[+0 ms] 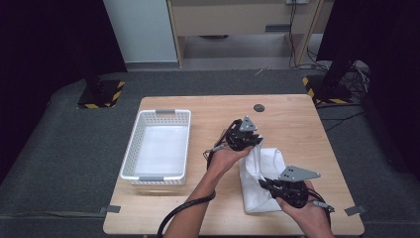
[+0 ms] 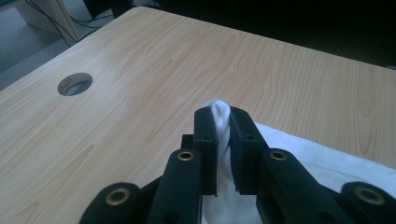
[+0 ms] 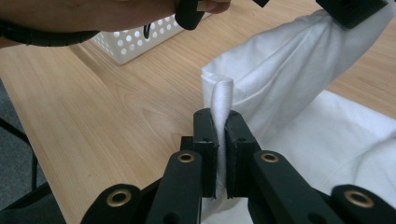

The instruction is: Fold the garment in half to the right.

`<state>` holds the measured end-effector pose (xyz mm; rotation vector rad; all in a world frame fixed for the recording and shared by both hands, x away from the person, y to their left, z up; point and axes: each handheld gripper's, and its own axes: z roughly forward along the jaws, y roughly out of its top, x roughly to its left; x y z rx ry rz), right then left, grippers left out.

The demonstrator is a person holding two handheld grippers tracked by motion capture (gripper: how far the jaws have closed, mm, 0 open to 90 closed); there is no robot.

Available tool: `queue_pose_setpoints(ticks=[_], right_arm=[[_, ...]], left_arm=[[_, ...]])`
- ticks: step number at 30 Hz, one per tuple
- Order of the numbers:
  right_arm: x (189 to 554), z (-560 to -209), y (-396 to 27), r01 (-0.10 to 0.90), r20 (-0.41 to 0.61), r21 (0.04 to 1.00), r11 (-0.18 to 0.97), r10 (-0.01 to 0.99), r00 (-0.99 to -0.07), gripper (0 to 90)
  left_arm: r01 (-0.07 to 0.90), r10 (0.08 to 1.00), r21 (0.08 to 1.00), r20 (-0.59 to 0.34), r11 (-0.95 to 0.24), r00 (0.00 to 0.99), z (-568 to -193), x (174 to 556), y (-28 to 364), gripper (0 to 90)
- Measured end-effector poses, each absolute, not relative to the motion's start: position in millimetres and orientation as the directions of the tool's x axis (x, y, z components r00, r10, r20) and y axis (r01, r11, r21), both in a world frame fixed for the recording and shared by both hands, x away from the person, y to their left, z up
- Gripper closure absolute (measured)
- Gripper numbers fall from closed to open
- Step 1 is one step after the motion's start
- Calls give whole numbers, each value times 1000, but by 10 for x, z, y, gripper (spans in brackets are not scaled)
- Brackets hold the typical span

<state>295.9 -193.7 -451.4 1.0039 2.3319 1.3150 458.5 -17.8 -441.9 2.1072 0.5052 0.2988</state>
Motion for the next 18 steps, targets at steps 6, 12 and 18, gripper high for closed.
queue_pose_setpoints(ticks=[6,12,18], right_arm=[[2957,-4532,-1967,441,96,832,337,695,-713,854],[2963,-4552,-1983,444,94,829,341,698,-710,854],[2958,-4607,-1999,454,98,821,345,699,-708,854]], left_arm=[[236,457,834,21,-499,889,-4440,4595,-221,833],[237,458,835,21,-497,888,-4468,4596,-248,832],[234,458,836,23,-496,889,-4503,4589,-291,832]])
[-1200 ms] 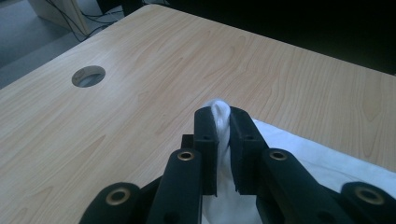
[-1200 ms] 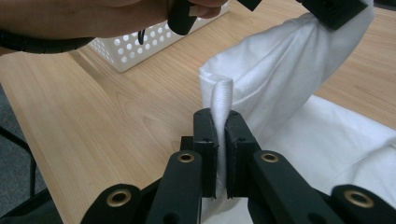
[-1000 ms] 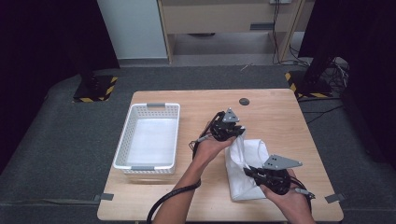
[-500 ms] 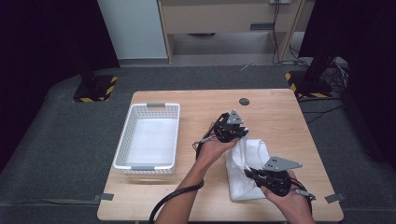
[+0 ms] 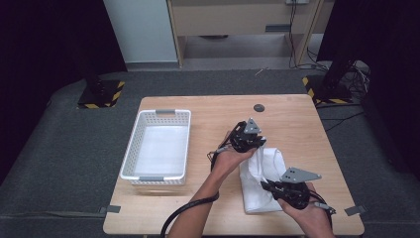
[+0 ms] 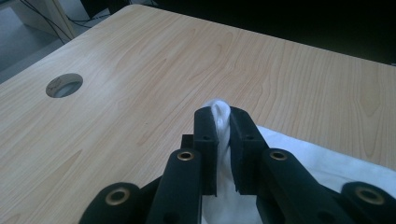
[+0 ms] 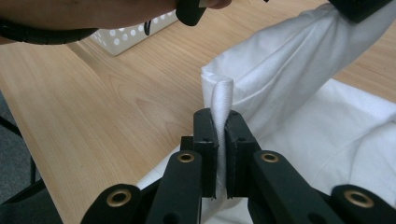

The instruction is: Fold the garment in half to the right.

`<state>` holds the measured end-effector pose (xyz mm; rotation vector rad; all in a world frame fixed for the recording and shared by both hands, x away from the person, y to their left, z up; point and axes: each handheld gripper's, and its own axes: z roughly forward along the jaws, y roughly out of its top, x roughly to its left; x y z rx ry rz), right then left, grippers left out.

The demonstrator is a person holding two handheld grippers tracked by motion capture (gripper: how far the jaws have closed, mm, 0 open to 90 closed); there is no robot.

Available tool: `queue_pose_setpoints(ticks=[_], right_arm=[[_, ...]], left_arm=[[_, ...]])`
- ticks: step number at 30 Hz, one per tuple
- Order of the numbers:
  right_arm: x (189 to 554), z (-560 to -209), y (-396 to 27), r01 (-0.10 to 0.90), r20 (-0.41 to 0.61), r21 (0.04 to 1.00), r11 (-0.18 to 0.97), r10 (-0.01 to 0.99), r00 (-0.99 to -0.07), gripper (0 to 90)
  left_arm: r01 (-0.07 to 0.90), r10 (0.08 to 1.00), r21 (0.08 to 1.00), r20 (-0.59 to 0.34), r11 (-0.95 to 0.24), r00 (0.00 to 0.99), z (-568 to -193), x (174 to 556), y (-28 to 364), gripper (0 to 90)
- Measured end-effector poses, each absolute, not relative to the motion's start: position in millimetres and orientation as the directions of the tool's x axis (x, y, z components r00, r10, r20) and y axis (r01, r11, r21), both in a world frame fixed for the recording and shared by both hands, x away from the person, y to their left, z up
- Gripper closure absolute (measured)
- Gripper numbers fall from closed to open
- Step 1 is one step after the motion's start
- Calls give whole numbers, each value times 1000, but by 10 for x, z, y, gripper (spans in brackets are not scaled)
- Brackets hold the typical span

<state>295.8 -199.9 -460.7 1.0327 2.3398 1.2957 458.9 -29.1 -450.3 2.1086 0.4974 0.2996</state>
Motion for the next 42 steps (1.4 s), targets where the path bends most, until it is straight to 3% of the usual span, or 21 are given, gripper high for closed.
queue_pose_setpoints(ticks=[20,31,42], right_arm=[[2943,-4718,-2045,472,93,805,360,708,-700,854],[2947,-4614,-2117,463,95,818,342,713,-694,854],[2978,-4700,-2095,471,78,801,369,716,-694,855]], left_arm=[[240,462,845,9,-478,887,-4626,4571,-357,824],[248,477,855,0,-456,879,-4566,4585,-358,823],[301,502,839,-38,-453,864,-4759,4639,-361,767]])
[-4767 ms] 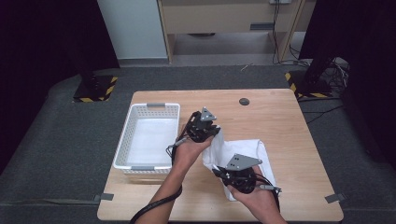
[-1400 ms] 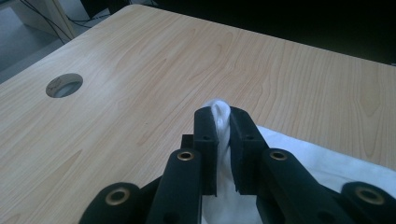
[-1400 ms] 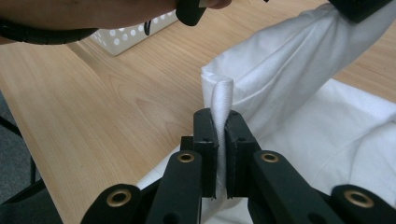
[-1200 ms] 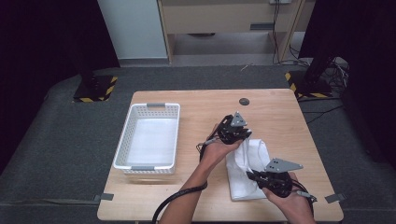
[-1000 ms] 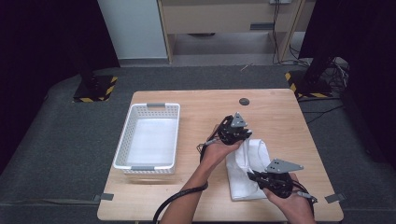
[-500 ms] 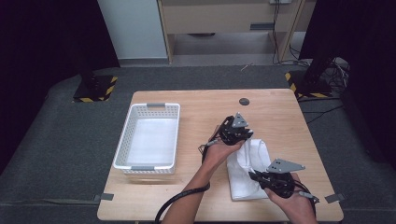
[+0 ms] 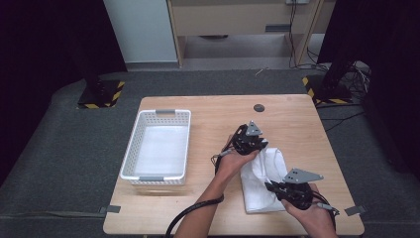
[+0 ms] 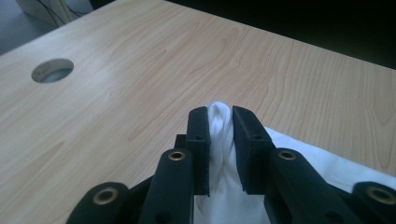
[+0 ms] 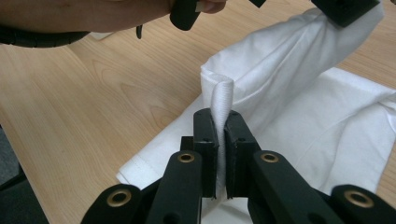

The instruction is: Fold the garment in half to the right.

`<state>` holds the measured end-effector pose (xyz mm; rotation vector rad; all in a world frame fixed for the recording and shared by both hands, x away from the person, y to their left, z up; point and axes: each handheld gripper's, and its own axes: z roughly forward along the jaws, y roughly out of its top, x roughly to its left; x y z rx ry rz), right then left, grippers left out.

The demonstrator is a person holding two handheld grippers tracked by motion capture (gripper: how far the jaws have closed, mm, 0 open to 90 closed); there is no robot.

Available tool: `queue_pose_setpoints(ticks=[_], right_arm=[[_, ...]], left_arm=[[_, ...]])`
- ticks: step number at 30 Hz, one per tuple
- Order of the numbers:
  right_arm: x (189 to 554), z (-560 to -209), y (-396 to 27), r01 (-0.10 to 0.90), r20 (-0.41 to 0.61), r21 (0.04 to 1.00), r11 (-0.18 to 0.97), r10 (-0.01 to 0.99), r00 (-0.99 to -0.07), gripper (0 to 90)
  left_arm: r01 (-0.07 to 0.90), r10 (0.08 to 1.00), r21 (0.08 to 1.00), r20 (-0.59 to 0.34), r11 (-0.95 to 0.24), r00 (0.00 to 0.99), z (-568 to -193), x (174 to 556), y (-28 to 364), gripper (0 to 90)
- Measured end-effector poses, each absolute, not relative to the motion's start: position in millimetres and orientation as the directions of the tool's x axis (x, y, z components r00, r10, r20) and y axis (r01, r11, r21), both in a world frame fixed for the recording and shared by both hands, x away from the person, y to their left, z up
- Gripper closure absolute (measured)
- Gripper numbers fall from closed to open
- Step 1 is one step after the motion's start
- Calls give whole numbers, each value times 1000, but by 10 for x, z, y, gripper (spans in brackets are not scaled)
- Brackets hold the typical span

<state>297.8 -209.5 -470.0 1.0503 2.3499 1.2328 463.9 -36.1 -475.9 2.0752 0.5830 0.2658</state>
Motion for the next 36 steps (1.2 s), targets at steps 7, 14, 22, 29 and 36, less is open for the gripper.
queue_pose_setpoints(ticks=[7,14,22,29,36], right_arm=[[2978,-4751,-2030,462,48,789,405,709,-704,854],[3014,-4822,-1966,463,41,777,427,699,-714,855],[3020,-4847,-1955,465,43,776,426,700,-713,854],[3019,-4843,-1990,467,44,779,418,707,-706,854],[3006,-4846,-2026,473,46,779,412,714,-698,853]], left_arm=[[343,533,841,-79,-419,843,-4806,4646,-280,656],[350,531,848,-98,-398,841,-4801,4599,-214,453],[368,559,852,-111,-372,822,-4785,4561,-123,275],[380,584,855,-115,-354,803,-4760,4461,-55,131],[425,626,856,-162,-296,762,-4771,4346,77,44]])
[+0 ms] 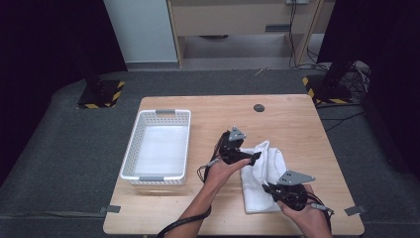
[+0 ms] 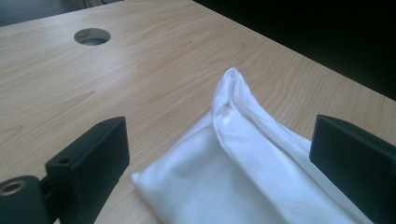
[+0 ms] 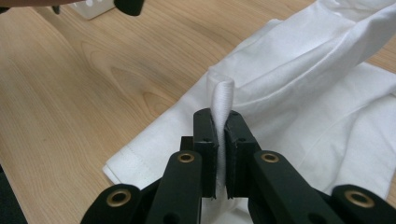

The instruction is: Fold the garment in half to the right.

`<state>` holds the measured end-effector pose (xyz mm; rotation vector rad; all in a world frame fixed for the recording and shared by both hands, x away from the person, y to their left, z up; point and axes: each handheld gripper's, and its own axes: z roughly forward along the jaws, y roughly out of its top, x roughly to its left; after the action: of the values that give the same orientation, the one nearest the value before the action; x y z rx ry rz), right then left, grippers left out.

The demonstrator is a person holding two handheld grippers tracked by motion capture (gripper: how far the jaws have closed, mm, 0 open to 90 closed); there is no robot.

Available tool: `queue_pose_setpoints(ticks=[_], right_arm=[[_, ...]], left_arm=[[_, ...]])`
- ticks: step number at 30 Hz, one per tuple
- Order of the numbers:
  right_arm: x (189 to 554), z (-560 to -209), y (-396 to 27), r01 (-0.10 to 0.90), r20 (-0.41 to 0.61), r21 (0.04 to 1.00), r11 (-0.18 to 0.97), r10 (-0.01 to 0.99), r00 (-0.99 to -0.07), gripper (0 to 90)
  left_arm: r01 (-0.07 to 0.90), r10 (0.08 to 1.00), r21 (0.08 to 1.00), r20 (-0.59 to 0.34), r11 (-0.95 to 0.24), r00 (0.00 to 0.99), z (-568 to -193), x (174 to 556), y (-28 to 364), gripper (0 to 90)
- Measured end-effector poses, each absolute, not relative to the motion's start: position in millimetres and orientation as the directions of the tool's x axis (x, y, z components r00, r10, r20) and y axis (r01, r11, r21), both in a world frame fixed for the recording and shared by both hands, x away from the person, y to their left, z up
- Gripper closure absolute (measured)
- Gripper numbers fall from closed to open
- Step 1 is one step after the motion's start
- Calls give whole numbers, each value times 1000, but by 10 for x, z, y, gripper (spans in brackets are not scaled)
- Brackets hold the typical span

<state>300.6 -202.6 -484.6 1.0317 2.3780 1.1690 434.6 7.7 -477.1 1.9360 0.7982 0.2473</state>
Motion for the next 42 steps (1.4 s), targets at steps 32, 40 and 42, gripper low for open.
queue_pose_setpoints(ticks=[32,40,42], right_arm=[[2975,-4891,-2188,501,77,789,357,751,-656,835],[2951,-4907,-2269,514,95,794,323,770,-630,827],[2942,-4913,-2291,516,96,796,317,775,-624,825]], left_arm=[[462,716,829,-112,-315,689,-5222,3783,376,52],[466,714,797,-63,-384,697,-5274,3698,325,54],[465,713,795,-59,-390,699,-5256,3680,314,53]])
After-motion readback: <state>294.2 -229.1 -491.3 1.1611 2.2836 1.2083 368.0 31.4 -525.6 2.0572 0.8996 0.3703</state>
